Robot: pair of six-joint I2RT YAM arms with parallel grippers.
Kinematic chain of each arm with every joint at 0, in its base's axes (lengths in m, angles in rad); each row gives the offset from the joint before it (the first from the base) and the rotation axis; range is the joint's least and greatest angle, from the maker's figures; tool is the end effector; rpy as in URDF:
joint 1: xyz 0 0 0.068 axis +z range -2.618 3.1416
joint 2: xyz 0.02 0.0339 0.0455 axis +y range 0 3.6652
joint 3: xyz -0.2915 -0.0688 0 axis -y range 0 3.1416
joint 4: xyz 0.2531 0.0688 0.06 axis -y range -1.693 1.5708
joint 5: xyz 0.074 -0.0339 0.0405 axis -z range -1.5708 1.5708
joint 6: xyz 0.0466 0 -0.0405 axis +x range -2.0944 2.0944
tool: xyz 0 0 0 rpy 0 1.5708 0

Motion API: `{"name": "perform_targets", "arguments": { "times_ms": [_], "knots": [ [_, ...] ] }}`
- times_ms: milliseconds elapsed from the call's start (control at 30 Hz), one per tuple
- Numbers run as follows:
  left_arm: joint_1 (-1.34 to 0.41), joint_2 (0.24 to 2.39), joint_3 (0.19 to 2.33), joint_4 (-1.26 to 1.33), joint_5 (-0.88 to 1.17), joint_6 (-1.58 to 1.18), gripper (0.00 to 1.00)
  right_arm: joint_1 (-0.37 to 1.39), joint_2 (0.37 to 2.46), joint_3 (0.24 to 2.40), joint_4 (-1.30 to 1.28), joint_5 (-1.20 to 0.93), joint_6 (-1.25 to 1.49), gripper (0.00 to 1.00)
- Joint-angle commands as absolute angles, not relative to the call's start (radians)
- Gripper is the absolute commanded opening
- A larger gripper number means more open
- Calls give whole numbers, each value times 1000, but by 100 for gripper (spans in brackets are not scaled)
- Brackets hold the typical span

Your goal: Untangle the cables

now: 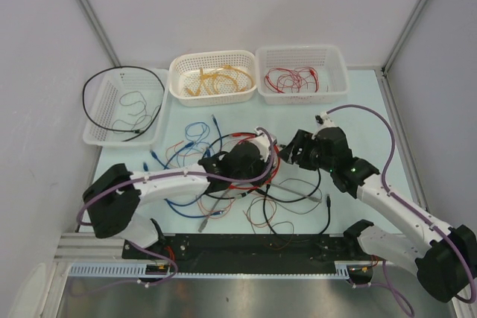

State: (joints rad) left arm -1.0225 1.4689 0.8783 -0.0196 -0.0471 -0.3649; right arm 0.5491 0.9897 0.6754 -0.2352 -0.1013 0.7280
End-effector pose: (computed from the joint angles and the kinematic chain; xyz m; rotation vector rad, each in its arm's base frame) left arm 0.1753 -0.2829 0.2433 0.7086 2.1634 -0.7171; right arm 0.1868 0.1198 0.2731 0.1367 2.2369 0.8392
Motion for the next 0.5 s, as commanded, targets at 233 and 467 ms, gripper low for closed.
{"name": "perform_targets", "arguments": {
  "times_ms": [233,467],
  "knots": [
    [-1042,1657,911,-67,-80,-364,48,549,945,664,-293,-60,698,69],
    [-1042,1738,979,-121,-86,-364,42,548,942,661,-296,-60,695,70]
  ]
}}
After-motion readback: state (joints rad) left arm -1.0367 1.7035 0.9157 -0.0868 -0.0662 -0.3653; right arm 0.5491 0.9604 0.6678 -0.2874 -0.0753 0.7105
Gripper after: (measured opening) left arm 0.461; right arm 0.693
